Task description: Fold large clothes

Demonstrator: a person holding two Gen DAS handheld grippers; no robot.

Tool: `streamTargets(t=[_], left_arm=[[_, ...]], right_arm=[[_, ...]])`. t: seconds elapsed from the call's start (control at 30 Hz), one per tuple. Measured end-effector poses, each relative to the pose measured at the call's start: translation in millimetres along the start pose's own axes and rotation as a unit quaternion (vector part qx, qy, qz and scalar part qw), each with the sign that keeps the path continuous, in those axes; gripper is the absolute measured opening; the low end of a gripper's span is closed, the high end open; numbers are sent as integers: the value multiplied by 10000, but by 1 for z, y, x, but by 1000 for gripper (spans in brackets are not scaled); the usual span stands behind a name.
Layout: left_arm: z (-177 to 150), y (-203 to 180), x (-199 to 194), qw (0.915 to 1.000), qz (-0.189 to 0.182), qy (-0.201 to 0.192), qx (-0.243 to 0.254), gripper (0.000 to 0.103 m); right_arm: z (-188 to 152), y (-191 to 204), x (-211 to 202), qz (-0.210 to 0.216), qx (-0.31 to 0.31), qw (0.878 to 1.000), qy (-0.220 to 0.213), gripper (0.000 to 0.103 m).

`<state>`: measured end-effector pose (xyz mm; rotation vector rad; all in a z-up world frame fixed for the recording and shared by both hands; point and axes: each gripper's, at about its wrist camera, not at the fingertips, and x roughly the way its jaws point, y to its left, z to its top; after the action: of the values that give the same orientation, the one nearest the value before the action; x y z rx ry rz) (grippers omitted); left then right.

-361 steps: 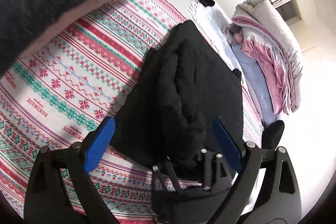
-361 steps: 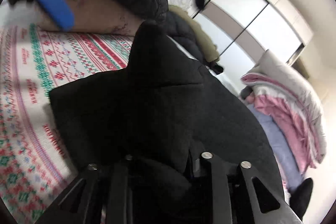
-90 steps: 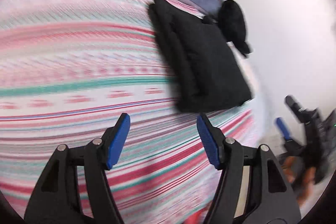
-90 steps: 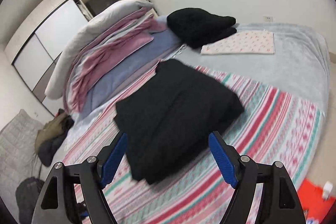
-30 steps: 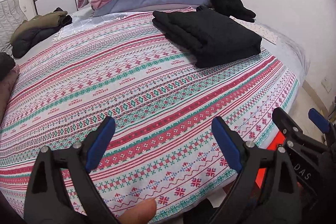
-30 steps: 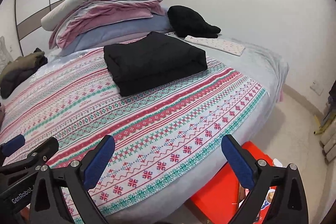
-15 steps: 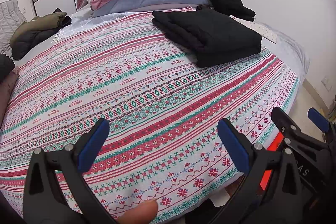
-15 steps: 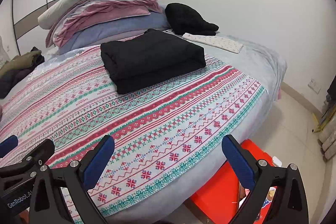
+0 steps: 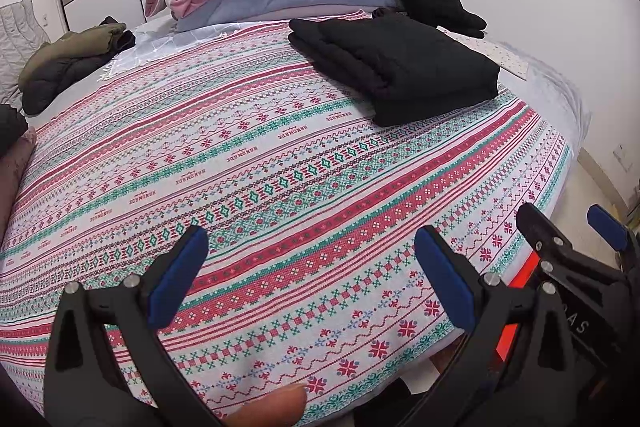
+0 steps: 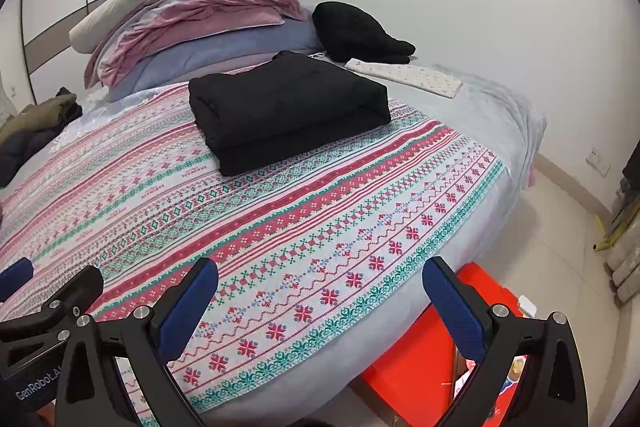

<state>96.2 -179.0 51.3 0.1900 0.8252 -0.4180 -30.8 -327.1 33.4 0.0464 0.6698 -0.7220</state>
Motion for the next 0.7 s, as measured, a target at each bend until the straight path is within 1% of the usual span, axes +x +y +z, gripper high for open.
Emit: streamTargets(t=[0.7], left_arm=[[-1,-1,1,10000,26,44,28,102]], right_arm=[[-3,0,1,-40,-18,10000,30,103]])
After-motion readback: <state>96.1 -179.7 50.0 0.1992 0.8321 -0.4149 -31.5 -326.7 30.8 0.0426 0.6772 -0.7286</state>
